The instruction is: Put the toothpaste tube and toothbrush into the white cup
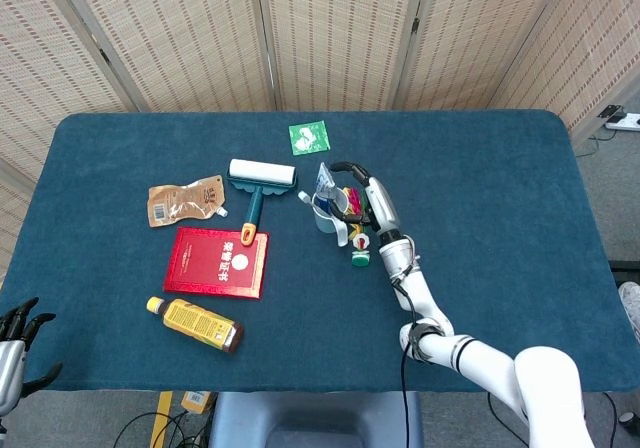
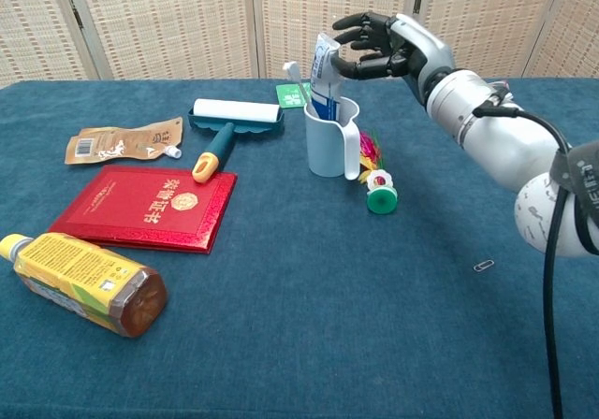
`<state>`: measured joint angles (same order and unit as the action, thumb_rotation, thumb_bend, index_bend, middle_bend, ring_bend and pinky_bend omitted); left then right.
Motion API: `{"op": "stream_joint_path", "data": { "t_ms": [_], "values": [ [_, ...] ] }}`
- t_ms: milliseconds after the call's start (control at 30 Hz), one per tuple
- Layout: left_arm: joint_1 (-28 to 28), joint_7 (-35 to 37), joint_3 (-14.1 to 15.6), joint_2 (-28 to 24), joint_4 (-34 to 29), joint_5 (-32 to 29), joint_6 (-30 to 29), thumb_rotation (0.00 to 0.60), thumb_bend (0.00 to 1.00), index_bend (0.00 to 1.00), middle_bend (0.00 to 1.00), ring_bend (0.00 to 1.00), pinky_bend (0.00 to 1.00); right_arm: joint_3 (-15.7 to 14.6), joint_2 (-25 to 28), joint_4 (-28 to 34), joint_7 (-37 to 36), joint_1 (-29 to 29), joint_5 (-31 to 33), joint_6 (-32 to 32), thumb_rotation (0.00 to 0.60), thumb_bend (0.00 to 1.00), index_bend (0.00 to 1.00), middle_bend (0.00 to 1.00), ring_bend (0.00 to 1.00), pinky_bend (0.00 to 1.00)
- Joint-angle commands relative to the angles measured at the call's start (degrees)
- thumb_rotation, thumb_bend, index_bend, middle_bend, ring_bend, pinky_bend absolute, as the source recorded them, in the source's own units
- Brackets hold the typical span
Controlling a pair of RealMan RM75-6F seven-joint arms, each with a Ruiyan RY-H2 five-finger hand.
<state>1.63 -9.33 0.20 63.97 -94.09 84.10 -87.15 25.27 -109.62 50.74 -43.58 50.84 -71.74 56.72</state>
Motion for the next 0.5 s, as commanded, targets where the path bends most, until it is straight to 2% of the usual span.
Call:
{"op": "stream_joint_path", "data": {
  "t_ms": [33, 133, 233, 367, 500],
  "values": [
    [0.03, -0.04, -0.05, -0.10, -0.09, -0.02, -0.09, 0.600, 0.24, 0.28, 0.11, 0.13, 0.17, -0.64, 1.13, 1.10, 0.05, -0.64, -0.98, 0.95, 0.600, 0.26, 0.23, 0.23, 0.12, 0.13],
    [-0.06, -0.18, -0.15, -0.25, -0.17, -0.01, -0.13, 0.600, 0.24, 0.28, 0.11, 0.13, 0.17, -2.23, 3.64, 3.20, 2.27, -2.00, -2.79, 2.66, 0.600, 0.26, 0.23, 0.23, 0.12, 0.13],
    [-0.38, -0.29, -0.50, -0.39, -0.19, 0.14, -0.17, 0.600, 0.24, 0.28, 0.11, 0.13, 0.17, -4.19, 7.06, 5.96, 7.64, -3.92, -4.19, 4.44, 0.600, 0.29, 0.23, 0.23, 0.12, 0.13],
    [-1.04, -0.63, -0.99, -0.33, -0.38, 0.48, -0.05, 0.600, 0.24, 0.28, 0.11, 0.13, 0.17, -6.04, 13.84, 14.11, 16.01, -7.75, -3.76, 5.90, 0.600, 0.35, 0.23, 0.24, 0.12, 0.13],
    [-1.83, -1.30, -1.38, -0.20, -0.76, 1.03, 0.24, 0.600, 0.24, 0.28, 0.11, 0.13, 0.17, -7.58, 21.59, 24.29, 23.23, -11.85, -1.91, 6.38, 0.600, 0.37, 0.23, 0.24, 0.12, 0.13]
  ]
}}
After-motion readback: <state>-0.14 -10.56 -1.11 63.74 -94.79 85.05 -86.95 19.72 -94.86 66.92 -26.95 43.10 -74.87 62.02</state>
